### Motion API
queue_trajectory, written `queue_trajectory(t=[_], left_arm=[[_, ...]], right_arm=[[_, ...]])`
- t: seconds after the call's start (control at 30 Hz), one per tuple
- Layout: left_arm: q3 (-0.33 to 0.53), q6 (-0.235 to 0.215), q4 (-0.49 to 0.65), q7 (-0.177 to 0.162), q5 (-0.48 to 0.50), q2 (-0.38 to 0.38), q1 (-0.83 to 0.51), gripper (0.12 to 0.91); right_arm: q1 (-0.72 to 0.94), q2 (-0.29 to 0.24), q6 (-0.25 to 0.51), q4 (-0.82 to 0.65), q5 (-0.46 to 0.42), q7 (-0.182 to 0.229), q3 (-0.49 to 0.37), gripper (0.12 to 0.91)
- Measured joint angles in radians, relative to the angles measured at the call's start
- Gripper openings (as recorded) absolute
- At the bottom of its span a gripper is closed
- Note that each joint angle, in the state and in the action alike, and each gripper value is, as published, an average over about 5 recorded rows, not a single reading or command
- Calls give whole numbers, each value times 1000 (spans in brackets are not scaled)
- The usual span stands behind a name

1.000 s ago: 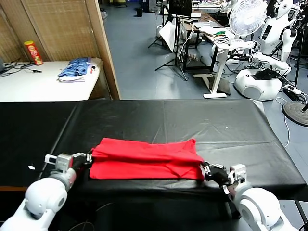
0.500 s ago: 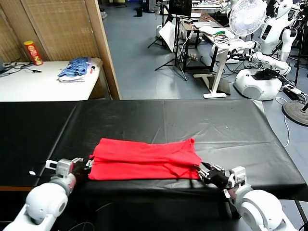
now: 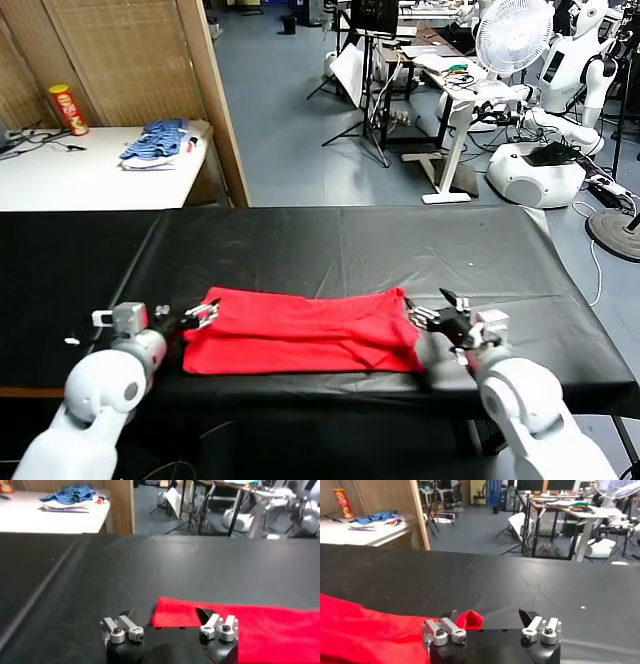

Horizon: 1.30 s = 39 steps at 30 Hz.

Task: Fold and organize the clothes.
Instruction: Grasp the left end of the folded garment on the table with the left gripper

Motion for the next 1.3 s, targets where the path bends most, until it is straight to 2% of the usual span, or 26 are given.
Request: queue_trajectory(t=[0.2,0.27,0.33,0.4,0.5,0.57,0.63,0.7,0.77,0.87,0.97,1.07,1.17,1.3], left_arm=[[22,-12,92,5,-14,-34,-47,793],[23,-15,116,7,-16,-40,-55,751],[22,-20,137,8,-18,-47,-62,675],[21,-29,153,11,-19,-52,-65,576],[19,-52,164,21,-8,-61,-62,409],[22,-84,168,32,21,-69,-57,308],[30,-134,174,42,78,-78,-52,197],[40,-190,180,46,150,-87,-48,148],[48,-234,188,37,220,-96,-48,144],[54,-263,203,18,289,-109,-56,145],[55,-268,217,24,315,-115,-63,142],[54,-275,229,48,321,-114,-67,164],[51,-278,236,57,315,-110,-72,280],[43,-274,231,54,295,-99,-72,513]], right_arm=[[74,43,13,-107,-40,-4,-60,798],[83,55,17,-132,-47,-5,-69,796],[87,68,22,-151,-53,-6,-74,782],[88,80,30,-165,-61,-5,-77,729],[84,97,57,-178,-85,11,-82,599],[79,111,79,-186,-101,35,-85,499],[78,126,101,-196,-117,65,-87,383],[80,144,120,-206,-134,93,-88,284],[84,160,133,-217,-147,106,-88,187],[85,172,138,-223,-146,86,-88,140],[78,170,139,-217,-136,47,-86,172],[67,158,141,-200,-126,20,-80,294],[55,141,141,-175,-116,8,-70,461],[29,113,140,-127,-104,6,-51,673]])
